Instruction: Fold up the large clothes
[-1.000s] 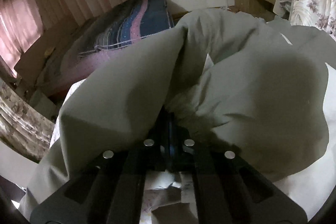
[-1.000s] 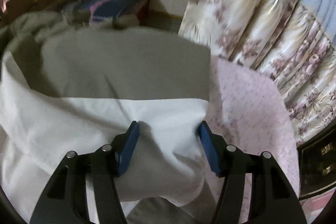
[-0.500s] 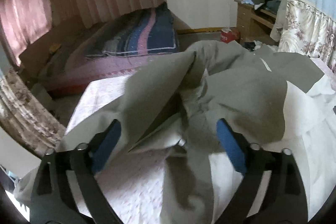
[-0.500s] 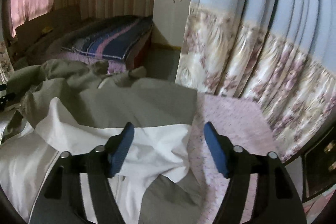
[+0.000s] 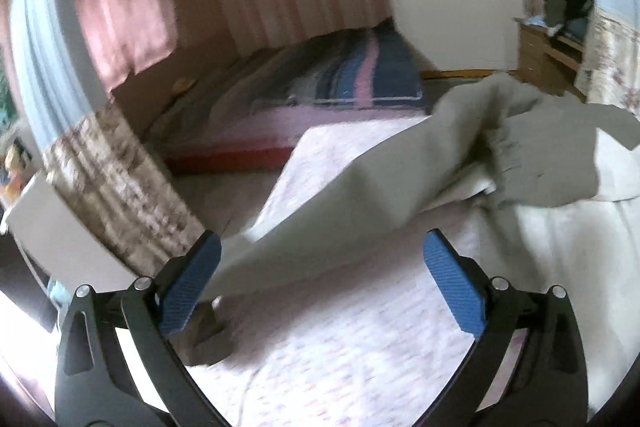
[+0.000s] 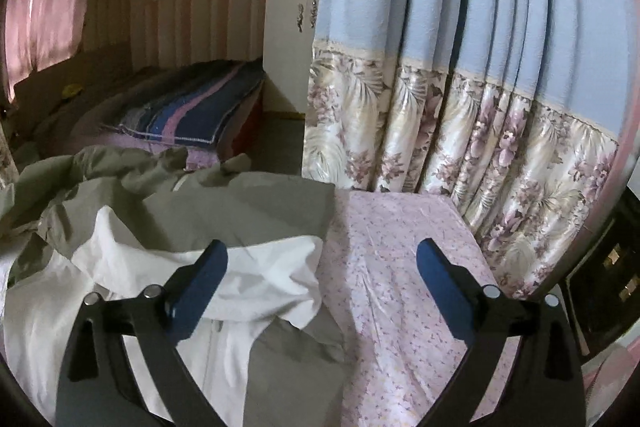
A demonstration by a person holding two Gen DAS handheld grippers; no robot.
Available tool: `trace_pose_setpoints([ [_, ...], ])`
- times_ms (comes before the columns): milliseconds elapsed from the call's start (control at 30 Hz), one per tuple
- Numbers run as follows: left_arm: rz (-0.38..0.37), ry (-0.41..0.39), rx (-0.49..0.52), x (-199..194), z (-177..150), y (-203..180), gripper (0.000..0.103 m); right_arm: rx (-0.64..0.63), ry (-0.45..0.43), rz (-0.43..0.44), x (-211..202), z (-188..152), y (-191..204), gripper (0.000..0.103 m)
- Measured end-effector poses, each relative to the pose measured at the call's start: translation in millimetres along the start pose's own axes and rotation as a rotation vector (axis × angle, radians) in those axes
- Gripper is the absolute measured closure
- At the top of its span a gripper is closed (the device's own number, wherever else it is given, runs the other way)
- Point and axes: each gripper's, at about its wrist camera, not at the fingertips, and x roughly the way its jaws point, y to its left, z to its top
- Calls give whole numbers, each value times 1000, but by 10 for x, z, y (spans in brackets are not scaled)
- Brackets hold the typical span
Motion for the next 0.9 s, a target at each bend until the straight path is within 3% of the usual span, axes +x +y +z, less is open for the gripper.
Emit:
trace_pose_setpoints([
  [200, 56, 22, -41, 66, -287, 461, 3, 54, 29, 7, -72, -481, 58, 7],
  [367, 106, 52, -41, 154, -485, 688, 3, 30, 119, -10, 81, -878, 181, 7],
  [567, 109, 89, -64, 291, -690, 839, 3, 51, 198, -8, 104, -1148, 253, 7],
  [767, 105, 108, -99, 492, -771, 1023, 3, -11, 193, -33, -156, -1240, 314, 7],
  [833, 80, 124, -119, 582, -769, 1088, 12, -28, 188, -43, -193, -1247, 308, 7],
  [900, 64, 153, -109, 702, -745, 1120, 40, -18, 185, -52, -190, -1241, 257, 8],
])
